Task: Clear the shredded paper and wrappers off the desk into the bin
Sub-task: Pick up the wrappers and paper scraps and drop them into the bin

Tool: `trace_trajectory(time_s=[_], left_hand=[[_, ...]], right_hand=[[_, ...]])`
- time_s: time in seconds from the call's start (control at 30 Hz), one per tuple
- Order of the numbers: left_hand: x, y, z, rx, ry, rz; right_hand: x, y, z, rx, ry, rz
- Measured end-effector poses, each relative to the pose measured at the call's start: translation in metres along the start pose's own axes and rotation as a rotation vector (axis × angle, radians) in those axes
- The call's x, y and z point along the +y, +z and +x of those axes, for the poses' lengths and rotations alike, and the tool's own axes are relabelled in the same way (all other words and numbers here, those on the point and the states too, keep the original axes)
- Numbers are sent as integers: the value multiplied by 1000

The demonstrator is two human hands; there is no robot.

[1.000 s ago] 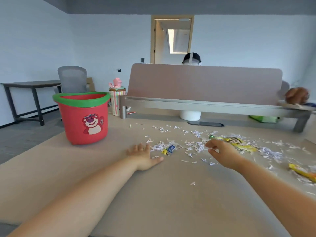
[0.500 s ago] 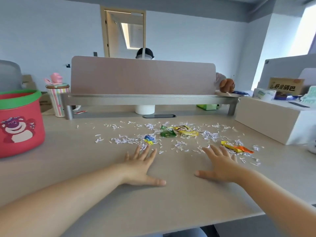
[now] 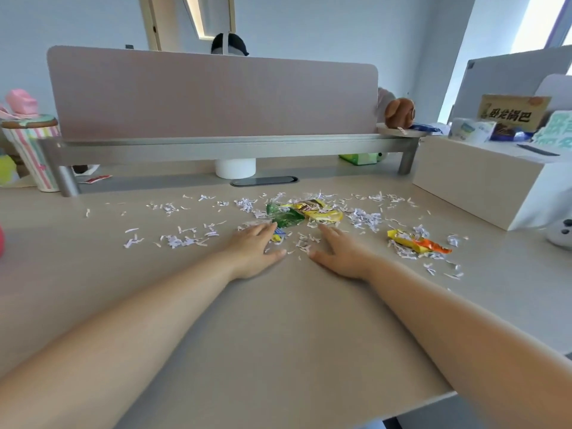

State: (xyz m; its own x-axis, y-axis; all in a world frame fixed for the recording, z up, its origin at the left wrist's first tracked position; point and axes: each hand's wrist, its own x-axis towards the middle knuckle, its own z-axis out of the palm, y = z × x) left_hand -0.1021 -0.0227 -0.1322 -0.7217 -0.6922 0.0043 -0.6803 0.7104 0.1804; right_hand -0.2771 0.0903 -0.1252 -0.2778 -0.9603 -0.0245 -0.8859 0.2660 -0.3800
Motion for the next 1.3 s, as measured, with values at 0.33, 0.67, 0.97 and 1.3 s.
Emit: trace_trajectory(time_s=[0.33, 0.67, 0.97, 1.3], left_hand=[[15, 0, 20, -43, -44, 100], [14, 3, 24, -43, -3, 99], [15, 3, 21, 1, 56, 19], [17, 2, 14, 82, 194, -70]], right_hand=[[108, -59, -32, 372, 551, -82], [116, -49, -7, 116, 367, -75], [96, -31, -4, 45, 84, -56], [49, -18, -25, -23, 15, -64]])
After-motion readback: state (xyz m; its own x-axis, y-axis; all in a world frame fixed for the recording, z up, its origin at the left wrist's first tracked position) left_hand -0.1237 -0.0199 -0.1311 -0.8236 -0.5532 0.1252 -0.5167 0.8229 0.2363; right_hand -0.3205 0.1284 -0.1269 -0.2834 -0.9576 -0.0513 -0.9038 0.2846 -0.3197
